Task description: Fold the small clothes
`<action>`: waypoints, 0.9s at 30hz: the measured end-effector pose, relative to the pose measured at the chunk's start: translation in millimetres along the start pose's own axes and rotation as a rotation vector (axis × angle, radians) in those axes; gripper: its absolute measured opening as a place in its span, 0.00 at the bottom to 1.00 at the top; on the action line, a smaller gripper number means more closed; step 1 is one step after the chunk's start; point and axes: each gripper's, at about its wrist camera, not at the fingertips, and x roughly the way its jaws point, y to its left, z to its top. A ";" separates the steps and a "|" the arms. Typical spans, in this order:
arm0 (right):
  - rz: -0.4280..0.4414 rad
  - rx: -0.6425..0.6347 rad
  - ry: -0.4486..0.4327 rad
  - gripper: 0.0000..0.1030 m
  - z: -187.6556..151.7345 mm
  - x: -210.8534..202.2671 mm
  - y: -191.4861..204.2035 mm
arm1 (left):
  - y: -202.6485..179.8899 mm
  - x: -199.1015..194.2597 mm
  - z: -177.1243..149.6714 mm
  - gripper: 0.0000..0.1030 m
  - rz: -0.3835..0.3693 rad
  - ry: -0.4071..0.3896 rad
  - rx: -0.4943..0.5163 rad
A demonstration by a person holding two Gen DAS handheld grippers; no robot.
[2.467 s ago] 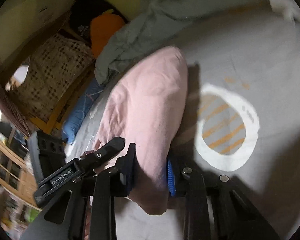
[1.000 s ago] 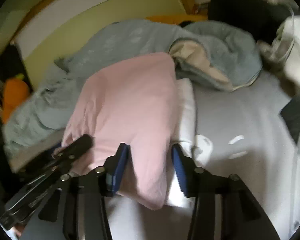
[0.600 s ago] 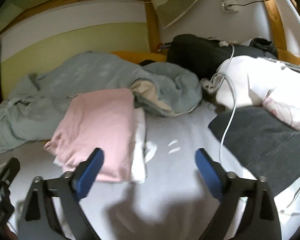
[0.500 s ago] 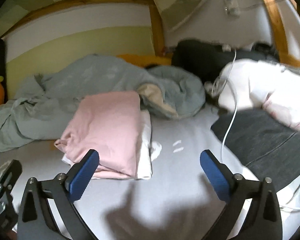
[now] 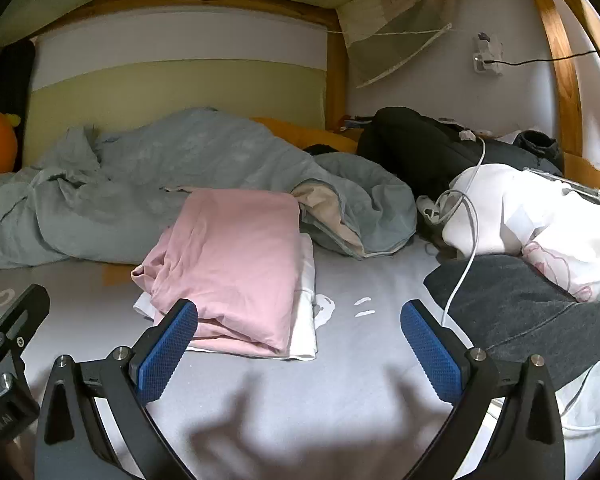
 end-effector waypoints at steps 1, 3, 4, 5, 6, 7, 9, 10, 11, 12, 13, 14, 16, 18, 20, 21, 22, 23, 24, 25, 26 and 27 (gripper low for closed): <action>-0.006 -0.001 -0.005 0.99 -0.1 -1.0 0.4 | -0.6 -0.4 0.0 1.00 0.003 -0.003 0.003; -0.025 0.004 -0.026 0.99 0.1 -4.4 -0.3 | -0.8 0.4 -0.3 1.00 0.002 0.006 0.000; -0.022 0.004 -0.033 0.99 0.2 -5.5 -0.3 | -0.2 2.3 -0.5 1.00 0.000 0.019 -0.005; -0.019 0.001 -0.036 0.99 0.2 -6.4 0.4 | 0.9 4.2 -0.6 1.00 -0.001 0.033 -0.014; -0.018 -0.005 -0.034 0.99 0.2 -5.9 1.7 | 1.8 4.3 -0.5 1.00 -0.002 0.038 -0.020; -0.019 -0.009 -0.030 0.99 0.2 -5.1 2.6 | 2.7 3.4 -0.3 1.00 -0.002 0.038 -0.026; -0.024 -0.012 -0.028 0.99 0.7 -4.7 3.0 | 3.7 3.4 -0.3 1.00 0.000 0.037 -0.030; -0.021 -0.011 -0.030 0.99 1.0 -3.9 2.9 | 2.7 2.6 -0.4 1.00 0.001 0.038 -0.027; -0.023 -0.009 -0.032 0.99 1.0 -3.7 3.0 | 3.2 4.3 -0.6 1.00 -0.003 0.041 -0.026; -0.024 -0.009 -0.033 0.99 0.9 -3.6 3.0 | 3.7 4.6 -0.5 1.00 -0.008 0.047 -0.021; -0.024 -0.009 -0.031 0.99 0.8 -2.8 3.3 | 3.7 4.7 -0.5 1.00 -0.014 0.054 -0.016; -0.024 -0.009 -0.030 0.99 0.7 -3.3 3.2 | 3.5 5.3 -0.6 1.00 -0.018 0.059 -0.009; -0.023 -0.007 -0.024 0.99 0.5 -2.6 2.8 | 2.9 4.2 -0.6 1.00 -0.020 0.058 0.000; -0.019 -0.005 -0.020 0.99 0.7 -1.4 1.6 | 2.6 1.8 -0.3 1.00 -0.020 0.051 0.008; -0.017 -0.006 -0.014 0.99 0.4 -0.3 1.4 | 2.2 1.4 -0.1 1.00 -0.020 0.050 0.012; -0.018 -0.007 -0.012 0.99 0.5 0.0 1.5 | 2.2 2.0 -0.1 1.00 -0.020 0.052 0.013; -0.020 -0.008 -0.013 0.99 0.4 -0.3 1.7 | 1.9 2.0 -0.1 1.00 -0.020 0.052 0.012; -0.026 -0.009 -0.017 0.99 0.2 -1.2 1.8 | 2.0 1.9 -0.1 1.00 -0.020 0.051 0.011; -0.026 -0.010 -0.019 0.99 0.6 0.0 2.0 | 2.4 1.6 -0.1 1.00 -0.020 0.051 0.010; -0.029 -0.013 -0.022 0.99 0.6 -0.4 2.7 | 2.6 1.2 -0.1 1.00 -0.020 0.051 0.011; -0.029 -0.016 -0.023 0.99 0.5 -0.3 3.1 | 3.0 1.2 -0.1 1.00 -0.017 0.050 0.010; -0.028 -0.020 -0.022 0.99 0.7 0.8 3.6 | 3.3 1.1 -0.1 1.00 -0.011 0.048 0.008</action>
